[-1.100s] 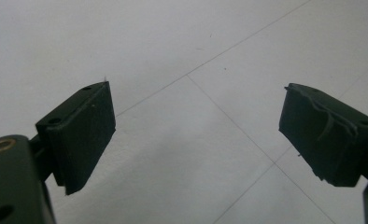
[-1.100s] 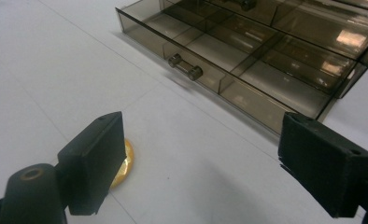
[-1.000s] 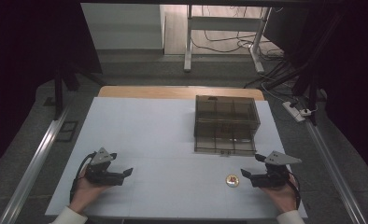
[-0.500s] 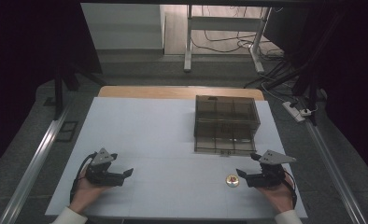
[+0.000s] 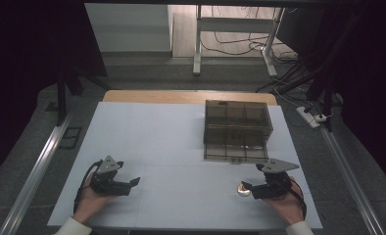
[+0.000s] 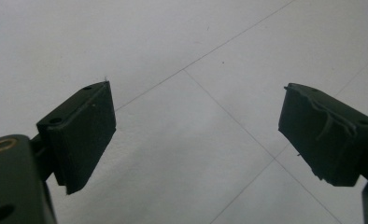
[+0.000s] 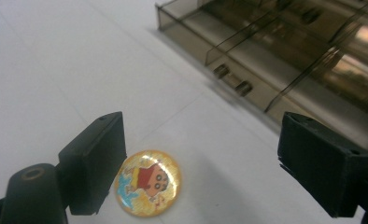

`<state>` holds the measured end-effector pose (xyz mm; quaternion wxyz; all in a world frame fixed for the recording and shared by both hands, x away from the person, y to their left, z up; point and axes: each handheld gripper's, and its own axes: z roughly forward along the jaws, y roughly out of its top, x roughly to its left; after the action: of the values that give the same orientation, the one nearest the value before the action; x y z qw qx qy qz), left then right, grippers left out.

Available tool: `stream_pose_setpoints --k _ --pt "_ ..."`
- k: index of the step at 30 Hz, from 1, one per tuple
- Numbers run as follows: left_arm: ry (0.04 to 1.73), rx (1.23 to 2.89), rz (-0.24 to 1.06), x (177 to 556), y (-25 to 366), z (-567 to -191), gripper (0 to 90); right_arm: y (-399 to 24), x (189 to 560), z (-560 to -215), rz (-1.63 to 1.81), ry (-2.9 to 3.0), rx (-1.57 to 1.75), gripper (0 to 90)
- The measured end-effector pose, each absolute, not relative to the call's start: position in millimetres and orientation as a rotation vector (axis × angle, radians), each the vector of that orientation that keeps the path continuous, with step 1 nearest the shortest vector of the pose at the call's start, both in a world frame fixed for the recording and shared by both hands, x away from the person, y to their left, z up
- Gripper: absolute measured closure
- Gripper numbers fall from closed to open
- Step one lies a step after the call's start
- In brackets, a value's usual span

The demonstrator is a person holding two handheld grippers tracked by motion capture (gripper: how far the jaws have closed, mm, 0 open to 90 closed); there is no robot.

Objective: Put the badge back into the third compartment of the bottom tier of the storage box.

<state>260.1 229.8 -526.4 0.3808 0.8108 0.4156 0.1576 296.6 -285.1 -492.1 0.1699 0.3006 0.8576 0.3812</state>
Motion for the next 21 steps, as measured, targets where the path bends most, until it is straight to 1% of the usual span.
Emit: stream_pose_setpoints --k 21 --pt "1.057 2.088 0.395 260 227 -528 11.6 -257 294 -503 0.845 2.618 0.806 15.9"
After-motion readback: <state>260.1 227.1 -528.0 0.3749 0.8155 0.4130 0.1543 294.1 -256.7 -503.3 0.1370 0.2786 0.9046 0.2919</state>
